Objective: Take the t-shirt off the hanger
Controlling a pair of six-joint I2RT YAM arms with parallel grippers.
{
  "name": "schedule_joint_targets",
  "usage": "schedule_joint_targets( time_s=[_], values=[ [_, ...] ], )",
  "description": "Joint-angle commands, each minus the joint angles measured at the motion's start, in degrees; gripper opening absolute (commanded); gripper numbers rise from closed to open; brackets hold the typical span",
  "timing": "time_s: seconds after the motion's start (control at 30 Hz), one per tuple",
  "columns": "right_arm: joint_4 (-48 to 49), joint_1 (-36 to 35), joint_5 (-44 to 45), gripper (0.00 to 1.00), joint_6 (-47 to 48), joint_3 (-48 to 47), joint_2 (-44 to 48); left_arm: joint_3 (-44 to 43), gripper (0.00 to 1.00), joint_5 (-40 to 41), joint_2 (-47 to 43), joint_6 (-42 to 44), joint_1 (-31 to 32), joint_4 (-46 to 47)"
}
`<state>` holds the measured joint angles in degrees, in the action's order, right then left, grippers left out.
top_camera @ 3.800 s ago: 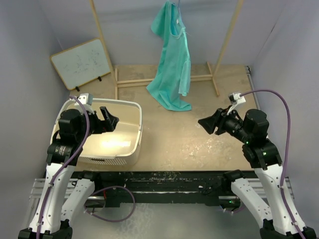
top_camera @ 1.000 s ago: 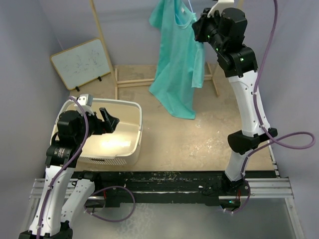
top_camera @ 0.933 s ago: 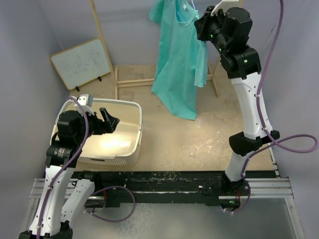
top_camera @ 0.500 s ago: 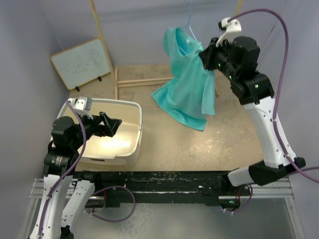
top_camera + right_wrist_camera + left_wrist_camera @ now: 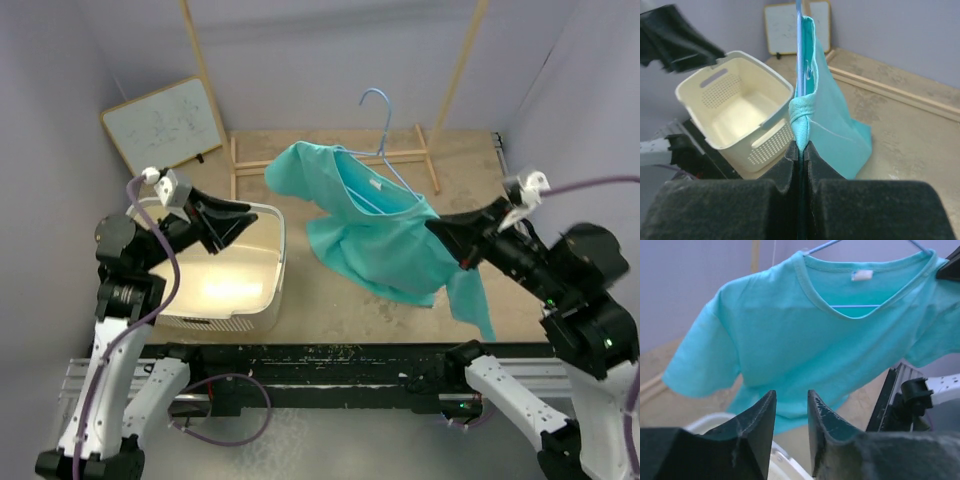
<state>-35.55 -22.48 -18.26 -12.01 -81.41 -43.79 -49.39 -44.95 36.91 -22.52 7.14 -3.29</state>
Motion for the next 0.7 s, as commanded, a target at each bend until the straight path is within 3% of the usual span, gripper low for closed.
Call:
schedule_joint_targets(
  time_s=[0.0, 0.07, 0.1, 0.13, 0.2, 0.27, 0.33, 0.5, 0.67],
  values=[
    [-1.5, 0.0, -5.5, 0.0, -0.5, -0.4, 3.7, -8.7, 0.16, -14.5, 12.1, -3.8, -0.1, 16.8],
    [-3.4, 0.0, -6.1, 0.0, -0.5, 0.0, 4.9, -13.1, 0.0, -17.5, 17.1, -5.7, -0.1, 18.9],
    [-4.1, -0.1, -6.6, 0.0, -0.6, 0.3, 5.5, -15.3, 0.0, -18.4, 18.7, -6.1, 0.0, 19.4],
    [-4.7, 0.0, -7.1, 0.0, -0.6, 1.0, 6.2, -17.0, 0.08, -18.9, 19.7, -6.5, 0.0, 20.0],
    [-5.6, -0.1, -7.5, 0.0, -0.7, 2.1, 7.5, -19.5, 0.48, -19.4, 20.4, -6.5, 0.1, 21.1],
    [-6.3, -0.1, -8.8, 0.0, -0.7, 3.1, 8.6, -21.1, 0.64, -21.1, 20.4, -6.4, 0.2, 22.3],
    [-6.6, -0.1, -11.8, 0.0, -0.8, 3.5, 9.6, -22.2, 0.71, -24.2, 21.1, -6.3, 0.5, 22.7],
    [-6.9, -0.1, -17.3, 0.0, -0.8, 3.1, 10.6, -22.3, 0.76, -29.3, 23.6, -6.1, 4.8, 22.2],
    [-7.0, 0.0, -19.0, 0.0, -0.6, 1.5, 10.8, -22.7, 0.82, -27.5, 27.2, 2.8, 12.2, 11.6]
  ],
)
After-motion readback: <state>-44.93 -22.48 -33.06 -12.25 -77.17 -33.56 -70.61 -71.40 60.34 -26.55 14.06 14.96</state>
